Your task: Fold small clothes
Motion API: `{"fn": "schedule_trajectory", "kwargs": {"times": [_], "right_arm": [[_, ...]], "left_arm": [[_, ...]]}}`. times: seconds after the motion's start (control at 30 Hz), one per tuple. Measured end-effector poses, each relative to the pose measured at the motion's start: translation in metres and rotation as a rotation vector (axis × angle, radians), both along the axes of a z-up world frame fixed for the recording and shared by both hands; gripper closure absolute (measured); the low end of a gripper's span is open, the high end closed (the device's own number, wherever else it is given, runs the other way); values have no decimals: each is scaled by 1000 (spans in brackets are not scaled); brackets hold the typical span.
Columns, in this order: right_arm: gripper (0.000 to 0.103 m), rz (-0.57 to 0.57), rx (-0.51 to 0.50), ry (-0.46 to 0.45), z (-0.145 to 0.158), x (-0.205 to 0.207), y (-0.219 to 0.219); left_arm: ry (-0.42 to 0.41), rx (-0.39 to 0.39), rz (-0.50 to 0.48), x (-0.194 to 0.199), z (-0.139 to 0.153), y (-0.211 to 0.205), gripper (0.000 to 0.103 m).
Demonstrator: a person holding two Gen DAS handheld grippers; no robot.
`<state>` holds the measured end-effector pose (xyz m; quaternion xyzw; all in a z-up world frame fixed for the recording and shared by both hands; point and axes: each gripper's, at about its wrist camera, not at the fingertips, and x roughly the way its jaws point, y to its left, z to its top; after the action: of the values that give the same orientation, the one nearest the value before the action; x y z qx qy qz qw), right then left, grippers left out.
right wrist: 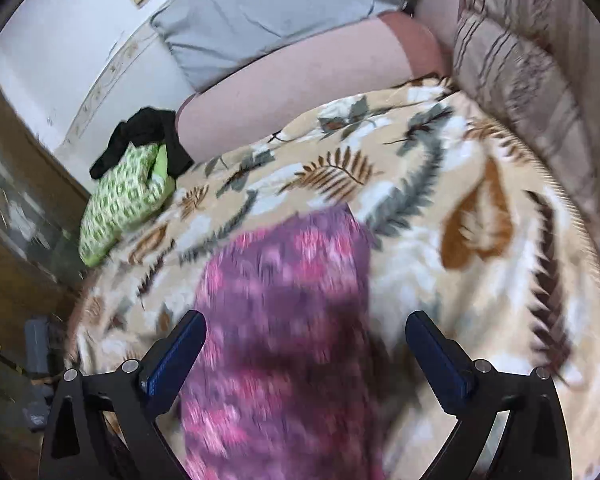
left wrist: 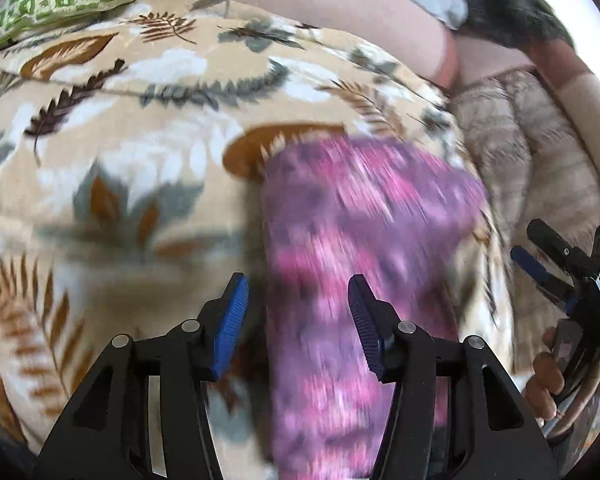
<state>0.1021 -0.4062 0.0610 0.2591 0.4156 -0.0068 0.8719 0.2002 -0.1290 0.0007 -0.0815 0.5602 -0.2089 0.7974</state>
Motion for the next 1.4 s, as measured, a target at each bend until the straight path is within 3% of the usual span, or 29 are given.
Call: {"fn": "schedule_trajectory", "kwargs": {"times": [0.07, 0.1, 0.13, 0.23, 0.33, 0.47, 0.57, 0.6, 0.63, 0.67, 0.7, 0.77, 0.83, 0.9, 1.0, 1.03, 1.1, 1.13, 1.17, 1.27, 1.3, 1.4], "right_arm": [[38, 10, 40, 62, -19, 36, -11], [75, 17, 58, 120, -38, 58, -16], [88, 29, 66, 157, -50, 73, -16], [90, 13, -55, 243, -82, 101, -11], [90, 12, -52, 241, -108, 110, -8], [91, 40, -37, 233, -106, 114, -11], [89, 28, 80, 114, -79, 93, -27], [74, 27, 109, 66, -67, 82, -31], [29, 12, 100, 35, -58, 73, -34], [7, -15, 76, 10, -51, 65, -36], [0, -30, 69, -25, -47, 60, -39], [3, -8, 134, 13, -58, 68, -44], [25, 0, 212, 101, -83, 81, -48], [37, 9, 244, 210, -110, 94, -48], [54, 37, 280, 226, -119, 101, -42], [66, 60, 286, 222, -119, 102, -37], [72, 69, 264, 241, -120, 103, -31], [79, 68, 265, 237, -120, 103, -31], [81, 58, 275, 218, -116, 101, -33], [84, 71, 320, 91, -88, 98, -35], [84, 86, 332, 52, -78, 100, -32], [85, 135, 312, -24, -48, 120, -16]], "left_arm": [[17, 4, 9, 25, -7, -8, 51], [19, 22, -3, 37, -12, -18, 51], [13, 36, -15, 44, -14, -24, 51], [-20, 98, -30, 56, -29, -37, 46], [2, 120, -6, 65, -49, -36, 45], [-20, 108, -13, 62, -52, -32, 45], [-45, 27, 6, 57, -29, -19, 46], [-55, -6, 6, 58, -23, -13, 46], [-53, -40, 18, 61, -18, -7, 46], [-35, -56, 36, 67, -18, -3, 46], [-11, -60, 47, 72, -21, 0, 46], [63, -77, 44, 86, -33, 0, 46], [120, -86, 45, 95, -46, -4, 46], [160, -133, 65, 98, -56, -3, 40], [206, -180, 92, 96, -62, -4, 40], [218, -198, 92, 96, -63, -5, 52], [211, -197, 89, 95, -59, -7, 67], [202, -185, 83, 95, -54, -7, 79], [200, -204, 80, 95, -45, -4, 84], [199, -359, 131, 96, -18, 22, 88], [164, -394, 138, 100, -2, 33, 88], [100, -386, 149, 121, 25, 49, 88]]}}
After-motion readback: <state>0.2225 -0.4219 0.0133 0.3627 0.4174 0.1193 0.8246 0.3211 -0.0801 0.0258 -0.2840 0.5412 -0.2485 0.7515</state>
